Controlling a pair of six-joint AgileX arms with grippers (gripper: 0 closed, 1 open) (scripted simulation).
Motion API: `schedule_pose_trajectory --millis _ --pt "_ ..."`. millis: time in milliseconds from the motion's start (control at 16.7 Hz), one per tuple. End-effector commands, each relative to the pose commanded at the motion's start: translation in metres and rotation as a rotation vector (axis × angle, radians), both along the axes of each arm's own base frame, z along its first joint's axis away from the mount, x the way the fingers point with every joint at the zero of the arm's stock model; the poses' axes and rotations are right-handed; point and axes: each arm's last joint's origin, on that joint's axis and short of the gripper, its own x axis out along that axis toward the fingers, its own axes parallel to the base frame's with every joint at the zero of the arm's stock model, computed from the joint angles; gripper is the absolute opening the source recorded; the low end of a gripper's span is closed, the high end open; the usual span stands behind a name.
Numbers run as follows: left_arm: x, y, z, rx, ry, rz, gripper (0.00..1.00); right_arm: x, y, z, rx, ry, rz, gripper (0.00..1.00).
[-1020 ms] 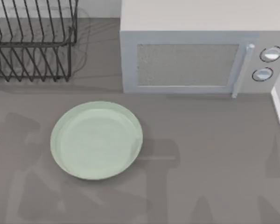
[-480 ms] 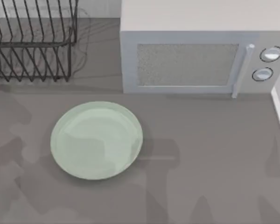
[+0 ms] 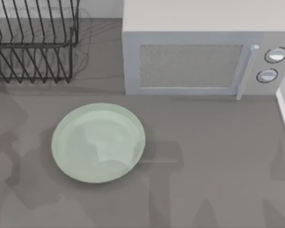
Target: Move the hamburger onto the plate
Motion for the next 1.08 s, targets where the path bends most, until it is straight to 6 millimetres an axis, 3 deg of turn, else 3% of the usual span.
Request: schedule_pose_trajectory --millis 240,720,1020,1080 --pt "0.000 -0.001 -0.005 0.000 0.002 -0.002 1.00 0.000 0.000 0.000 0.000 0.000 0.000 1.00" --pt "0.000 0.000 -0.077 0.001 -0.003 0.000 1.00 0.000 0.000 0.000 0.000 0.000 0.000 1.00" --pt "0.000 0.000 -0.080 0.000 0.000 0.000 1.00 0.000 0.000 0.000 0.000 0.000 0.000 1.00" --pt "0.000 0.000 -0.080 0.000 0.000 0.000 0.92 0.000 0.000 0.000 0.000 0.000 0.000 1.00"
